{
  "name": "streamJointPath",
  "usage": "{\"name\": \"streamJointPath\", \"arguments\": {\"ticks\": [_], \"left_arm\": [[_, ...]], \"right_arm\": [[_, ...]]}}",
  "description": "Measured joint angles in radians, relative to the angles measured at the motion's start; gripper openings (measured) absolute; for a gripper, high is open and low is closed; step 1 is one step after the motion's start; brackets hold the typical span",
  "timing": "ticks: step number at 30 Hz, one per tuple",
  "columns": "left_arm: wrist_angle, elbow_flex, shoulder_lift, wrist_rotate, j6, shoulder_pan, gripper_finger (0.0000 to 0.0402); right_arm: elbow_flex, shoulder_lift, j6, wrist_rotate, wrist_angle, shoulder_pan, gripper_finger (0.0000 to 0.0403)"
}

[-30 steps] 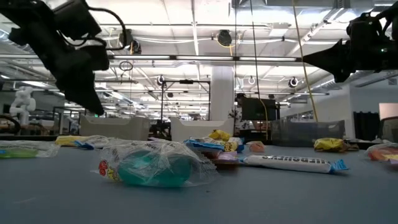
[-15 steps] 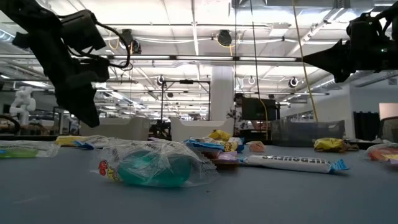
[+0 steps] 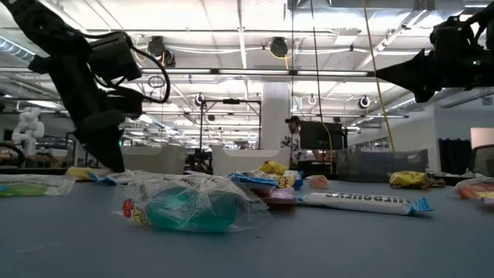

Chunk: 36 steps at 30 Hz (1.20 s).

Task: Sort candy
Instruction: Put the white chocolate into the white bin

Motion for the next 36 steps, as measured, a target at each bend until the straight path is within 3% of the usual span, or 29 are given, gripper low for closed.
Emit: {"name": "streamJointPath", "arguments": {"ticks": [6,15,23,27,36], "left_arm": [[0.004,-0.001,0.001,0.01,-0.022,-0.023,0.0143],[0.02,-0.001,0.0,0.007,0.001,-0.064,0.001],[0.039,0.05,0.001,-0.061,0.004,-0.106,0.0003],[0.135,0.097,0.001,-0.03,0.03,-0.101,0.0002],[0.406,0.299,0.111,0.009,0.202,0.029,0.0001]], "right_arm": [[0.0,0.0,0.0,0.0,0.0,0.0,0.0],[0.0,0.0,0.0,0.0,0.0,0.0,0.0],[0.0,0.0,0.0,0.0,0.0,0.0,0.0],[0.0,0.0,0.0,0.0,0.0,0.0,0.0],[0.0,0.0,0.0,0.0,0.0,0.0,0.0]]}}
